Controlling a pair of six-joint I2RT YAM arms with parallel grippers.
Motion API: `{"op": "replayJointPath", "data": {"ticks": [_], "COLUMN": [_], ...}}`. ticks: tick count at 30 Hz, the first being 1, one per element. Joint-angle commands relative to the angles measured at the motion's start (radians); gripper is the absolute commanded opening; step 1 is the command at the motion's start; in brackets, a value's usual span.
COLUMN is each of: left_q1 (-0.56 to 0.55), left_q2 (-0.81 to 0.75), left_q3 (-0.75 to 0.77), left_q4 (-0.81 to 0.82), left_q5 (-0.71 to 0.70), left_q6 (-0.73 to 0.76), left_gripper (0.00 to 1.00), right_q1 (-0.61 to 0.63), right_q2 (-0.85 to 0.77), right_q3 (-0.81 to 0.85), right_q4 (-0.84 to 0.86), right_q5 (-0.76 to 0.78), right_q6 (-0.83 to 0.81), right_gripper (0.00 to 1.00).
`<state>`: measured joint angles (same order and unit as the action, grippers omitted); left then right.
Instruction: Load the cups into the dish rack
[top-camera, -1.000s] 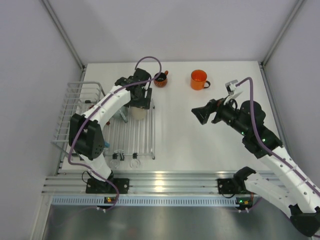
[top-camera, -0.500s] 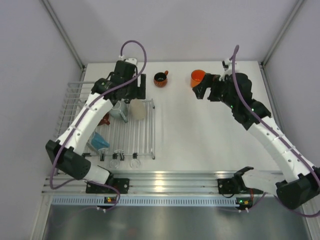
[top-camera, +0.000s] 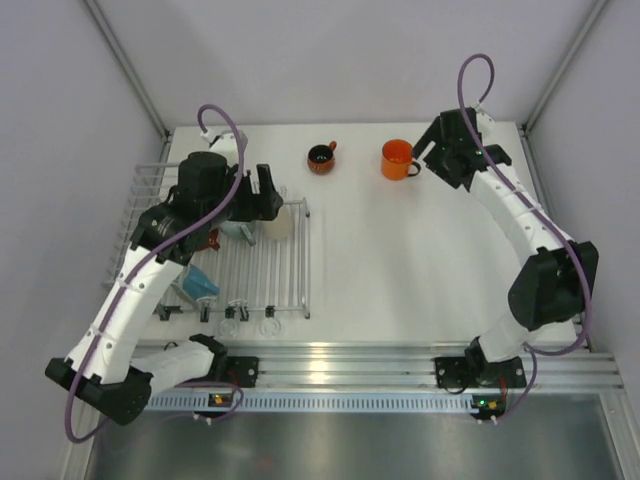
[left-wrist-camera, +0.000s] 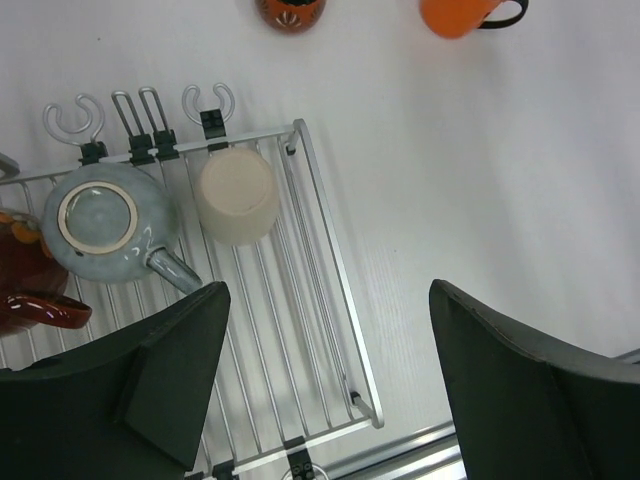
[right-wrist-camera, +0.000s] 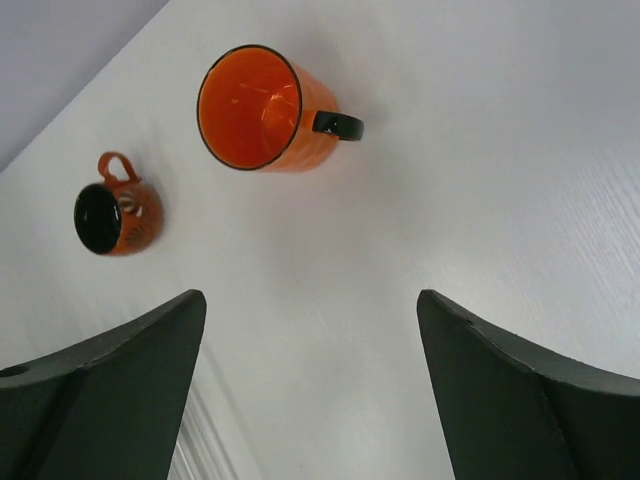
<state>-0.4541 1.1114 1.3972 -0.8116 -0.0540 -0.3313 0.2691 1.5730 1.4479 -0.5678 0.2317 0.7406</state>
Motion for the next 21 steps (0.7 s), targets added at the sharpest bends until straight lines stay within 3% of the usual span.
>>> {"op": "replayJointPath", "data": {"ticks": [1,4,5,9,11,15,21], "left_q1": [-0.001,-0.001,-0.001,-0.001,-0.001,-0.001,0.000], "left_q2": [-0.065,-0.091,-0.094,-0.113,-0.127,-0.140,-0.133], "left_q3": [-0.040,-0.061,-0.066,-0.084,-0.092,-0.102,-0.115], "left_q4": [0.042,0.042,0.042,0.042,0.042,0.042,0.077], "left_q5": [0.039,0.023,0.035,0.087,0.097,0.103,0.169], "left_q6": [-0.025,-0.018,-0.017,-0.014,-0.014,-0.015,-0.028], "left_gripper": [0.86,0.86,0.86,0.86,0.86,0.86,0.86], "right_q1": [-0.019,-0.021,-0.021,-0.025,-0.042,-0.099,-0.183], "right_q2": [0.059,0.113,0.137,0.180,0.215,0.329,0.440], "right_q3": [0.124,0.129,0.128,0.069,0.075,0.225,0.336], "right_q4": [-0.124,-0.058,0.053,0.401,0.449,0.398,0.278], "right_q5": [0.091,0.057,0.043,-0.194,-0.248,-0.455,-0.659], "right_q6": [0.225,0.284,0.251,-0.180,-0.274,-0.550,-0.730], "right_gripper": [0.87,0.86,0.86,0.84,0.81,0.70,0.57]}}
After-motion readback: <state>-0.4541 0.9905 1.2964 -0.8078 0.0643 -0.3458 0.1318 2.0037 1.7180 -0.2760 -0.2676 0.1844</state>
